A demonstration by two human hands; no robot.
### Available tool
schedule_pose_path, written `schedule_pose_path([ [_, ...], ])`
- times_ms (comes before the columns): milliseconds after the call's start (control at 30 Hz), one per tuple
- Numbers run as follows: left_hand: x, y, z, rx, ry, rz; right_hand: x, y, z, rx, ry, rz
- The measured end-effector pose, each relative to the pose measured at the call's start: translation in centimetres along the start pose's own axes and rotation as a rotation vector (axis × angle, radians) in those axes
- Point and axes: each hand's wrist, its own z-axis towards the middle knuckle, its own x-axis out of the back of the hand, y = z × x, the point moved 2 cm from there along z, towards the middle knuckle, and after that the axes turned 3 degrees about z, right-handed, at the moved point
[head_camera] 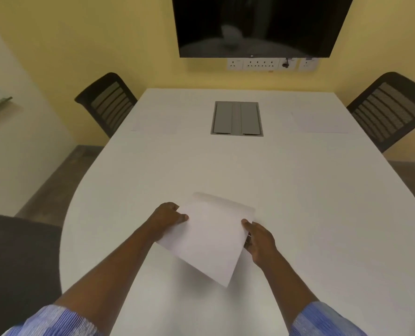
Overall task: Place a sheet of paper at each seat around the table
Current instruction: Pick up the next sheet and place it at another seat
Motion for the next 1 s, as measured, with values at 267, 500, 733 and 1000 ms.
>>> schedule_pose_path([
  [267,1.1,-5.8,-3.9,0.019,0.008,0.03,1.0,5.5,-2.9,-0.009,0.014,-0.225],
  [500,0.5,-12.4,-3.8,0.124,0.074,0.23,0.3,11.7,-4.0,-0.1,0.071,-0.337],
  [733,4.3,-15.1,1.0,0.092,0.102,0.298,-4.1,15.0,-3.6,-0.114,0.137,-0.341],
  [1000,10.7,-19.5,7.8,0.003,0.262,0.408,-13.0,19.3,-1.1,-0.13,0.097,-0.459],
])
